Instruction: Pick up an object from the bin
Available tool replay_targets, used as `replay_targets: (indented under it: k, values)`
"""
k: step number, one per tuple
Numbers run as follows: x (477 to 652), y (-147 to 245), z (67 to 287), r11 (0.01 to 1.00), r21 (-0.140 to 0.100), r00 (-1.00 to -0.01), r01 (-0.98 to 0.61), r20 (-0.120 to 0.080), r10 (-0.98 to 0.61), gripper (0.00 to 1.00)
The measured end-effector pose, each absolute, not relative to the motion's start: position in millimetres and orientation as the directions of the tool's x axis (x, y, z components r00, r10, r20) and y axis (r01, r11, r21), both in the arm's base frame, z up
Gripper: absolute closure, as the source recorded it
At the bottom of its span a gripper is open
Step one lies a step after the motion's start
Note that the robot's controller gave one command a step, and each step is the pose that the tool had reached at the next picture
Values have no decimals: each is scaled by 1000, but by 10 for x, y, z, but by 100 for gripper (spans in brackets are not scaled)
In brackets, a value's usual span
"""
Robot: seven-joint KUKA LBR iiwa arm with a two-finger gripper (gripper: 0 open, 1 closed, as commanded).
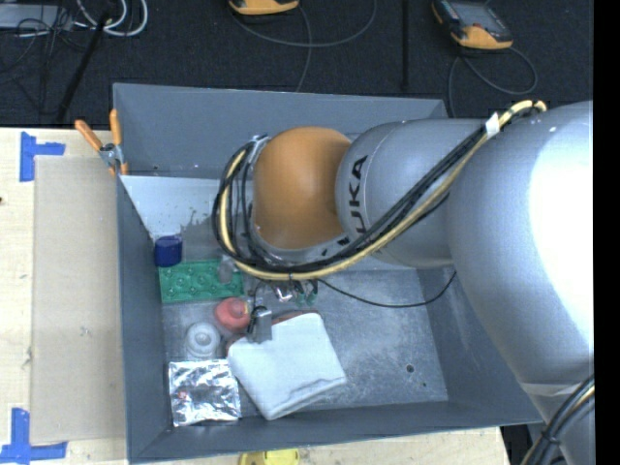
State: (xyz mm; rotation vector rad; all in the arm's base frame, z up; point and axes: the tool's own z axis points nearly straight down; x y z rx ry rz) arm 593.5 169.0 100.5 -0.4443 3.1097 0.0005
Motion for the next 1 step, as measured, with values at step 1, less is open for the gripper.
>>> replay_targets:
  k: [1]
  values:
    - [6070,1682,1088,910,0,-910,-414,-2,-414,0]
